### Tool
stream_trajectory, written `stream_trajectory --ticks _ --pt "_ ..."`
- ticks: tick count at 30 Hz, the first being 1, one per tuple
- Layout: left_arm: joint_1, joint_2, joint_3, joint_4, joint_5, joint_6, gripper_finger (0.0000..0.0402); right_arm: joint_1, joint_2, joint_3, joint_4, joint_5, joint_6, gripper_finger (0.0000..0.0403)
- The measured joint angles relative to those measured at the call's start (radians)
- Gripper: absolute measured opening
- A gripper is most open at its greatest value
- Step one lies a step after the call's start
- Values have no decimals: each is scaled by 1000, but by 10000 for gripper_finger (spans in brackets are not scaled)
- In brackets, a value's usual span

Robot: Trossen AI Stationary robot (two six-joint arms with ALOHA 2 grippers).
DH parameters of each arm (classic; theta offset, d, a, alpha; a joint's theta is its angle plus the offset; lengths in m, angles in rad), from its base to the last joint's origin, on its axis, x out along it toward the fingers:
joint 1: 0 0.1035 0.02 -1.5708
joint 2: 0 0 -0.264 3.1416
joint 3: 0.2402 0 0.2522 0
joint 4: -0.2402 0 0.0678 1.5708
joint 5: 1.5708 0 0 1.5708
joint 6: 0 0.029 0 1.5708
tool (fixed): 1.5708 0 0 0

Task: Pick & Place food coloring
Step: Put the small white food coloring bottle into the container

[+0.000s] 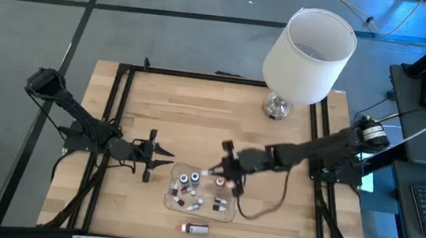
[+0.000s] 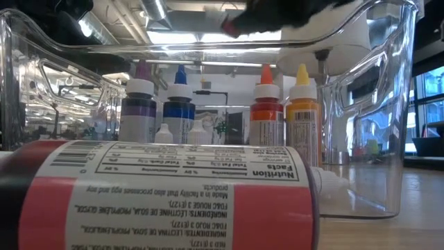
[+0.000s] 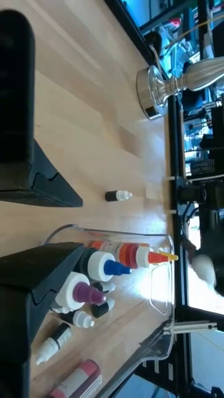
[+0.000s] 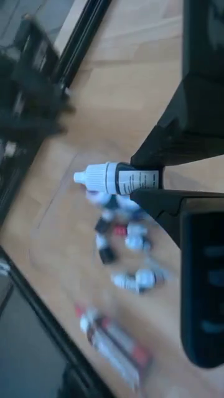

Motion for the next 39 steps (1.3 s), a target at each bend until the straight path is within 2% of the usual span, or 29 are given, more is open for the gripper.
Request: stream_trajectory --ticks 5,10,15,21,27,39 --pt "0 0 0 1 0 0 98 111 20 146 -210 129 73 56" --pt "0 0 0 1 0 0 98 167 104 287 -366 137 156 57" --pt "0 0 0 1 1 0 98 186 215 369 -413 136 165 57" --pt "0 0 0 0 1 0 98 185 315 410 -429 129 254 57" --pt "0 0 0 -8 2 0 98 185 374 416 -427 107 273 57" --pt "0 0 0 -13 2 0 98 185 404 416 -506 16 365 58"
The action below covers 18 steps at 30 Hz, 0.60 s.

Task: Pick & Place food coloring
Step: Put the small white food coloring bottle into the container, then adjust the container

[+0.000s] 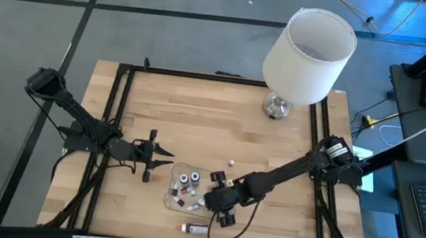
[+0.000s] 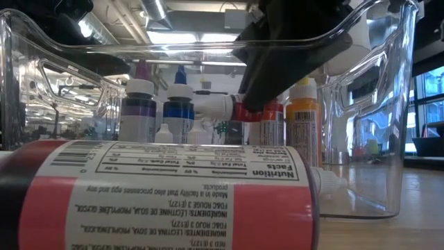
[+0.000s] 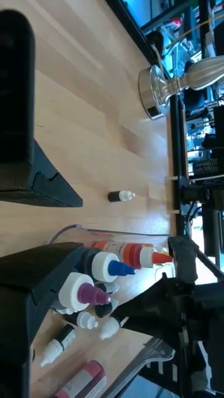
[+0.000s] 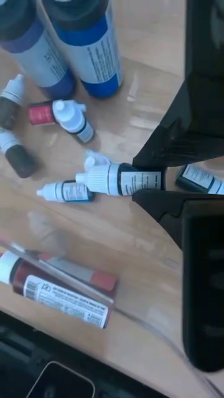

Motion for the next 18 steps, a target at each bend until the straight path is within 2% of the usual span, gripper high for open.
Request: stream_trajectory --ticks 6,18 --pt "0 0 0 0 0 0 98 0 0 0 -7 -2 -3 69" --pt "0 0 0 0 0 0 98 -3 0 0 -7 -4 -3 134"
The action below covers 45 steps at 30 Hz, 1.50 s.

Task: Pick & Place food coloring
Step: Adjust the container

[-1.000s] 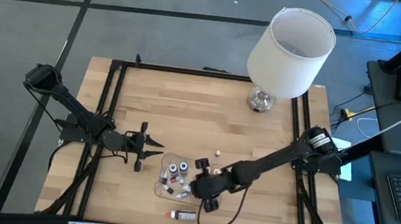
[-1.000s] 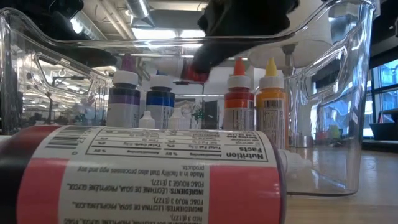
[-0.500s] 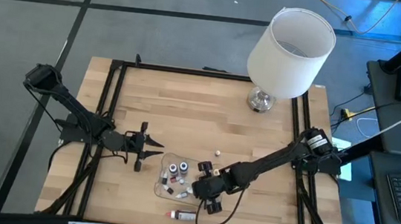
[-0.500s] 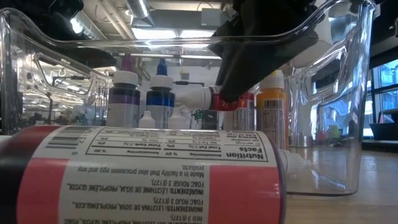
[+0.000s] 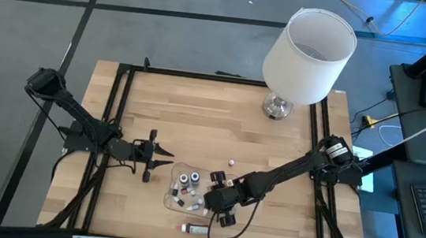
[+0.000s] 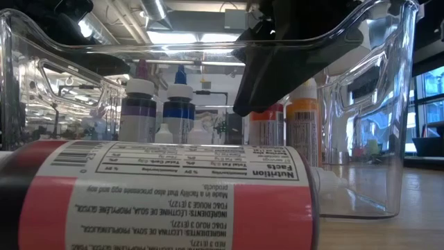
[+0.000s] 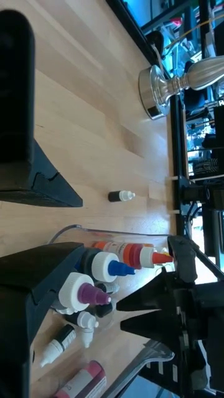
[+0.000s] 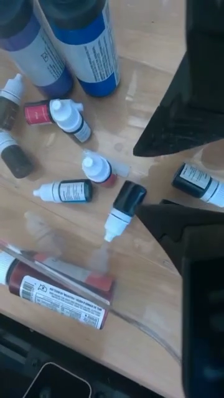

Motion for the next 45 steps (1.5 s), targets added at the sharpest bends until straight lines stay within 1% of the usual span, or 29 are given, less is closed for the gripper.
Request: stream_trajectory --ticks 4,9,12,14,18,20,22,28,31,34,37,40,42,45 --pt "0 0 0 0 0 0 98 0 -24 0 -33 0 0 143" --pt "0 0 0 0 0 0 98 8 -135 -3 -93 1 3 144" --pt "0 0 0 0 1 0 98 25 -213 -70 -65 25 7 144" --pt "0 0 0 1 2 0 98 46 -278 -146 -33 84 47 144" --pt "0 0 0 1 2 0 98 105 -432 -327 68 266 127 145" --pt "0 0 0 0 0 0 98 135 -518 -420 161 338 130 145" --pt "0 0 0 0 -6 0 98 157 -592 -521 258 379 104 145" --pt "0 0 0 5 -37 0 98 160 -764 -823 618 377 2 145" --pt "0 0 0 13 -37 0 98 143 -832 -925 718 358 -14 145" --pt "0 0 0 16 -24 -17 98 129 -890 -983 767 362 -76 145" --pt "0 0 0 20 -19 -26 98 115 -934 -1018 765 359 -159 145" --pt "0 0 0 31 -19 -25 98 94 -973 -1059 763 355 -150 145" --pt "-2 0 11 32 -15 -18 98 77 -998 -1084 776 316 -129 145" --pt "-3 -2 58 31 55 5 98 54 -1033 -1111 780 290 -114 145"
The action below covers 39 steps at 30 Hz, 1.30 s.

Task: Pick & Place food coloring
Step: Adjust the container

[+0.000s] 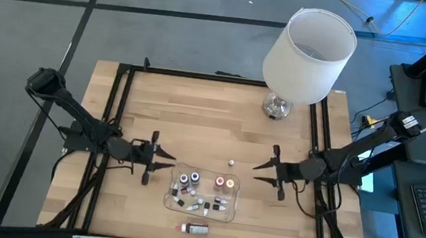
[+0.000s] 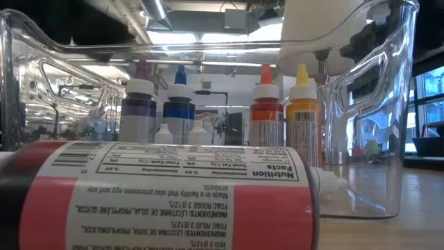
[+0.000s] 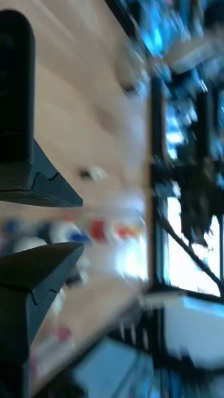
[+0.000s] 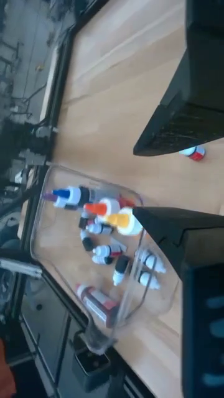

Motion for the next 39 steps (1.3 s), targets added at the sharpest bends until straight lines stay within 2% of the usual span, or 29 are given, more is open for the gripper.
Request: stream_trajectory --ticks 3,5,9,14,17,21,24,30,36,39 --pt "0 0 76 -31 121 71 98 -22 -19 -9 0 1 16 145" --pt "-4 1 147 -113 183 84 98 -33 -20 -11 0 0 26 145" --pt "-35 78 325 -347 183 47 98 -51 -14 -11 -2 0 41 145" --pt "-107 240 541 -534 187 -15 98 -61 -14 -11 -3 -1 45 145" --pt "-155 333 626 -612 187 -109 98 -61 -14 -11 -5 0 67 145" --pt "-218 440 701 -623 177 -228 98 -61 -14 -11 -7 -1 69 145" --pt "-265 515 752 -624 148 -306 98 -61 -14 -11 -11 -1 69 145" --pt "-336 653 823 -623 4 -408 98 -61 -14 -11 -11 -1 70 145" --pt "-374 755 828 -645 -97 -603 98 -61 -14 -11 -21 -1 117 145" --pt "-378 792 828 -644 -131 -644 98 -61 -14 -11 -30 -1 121 145"
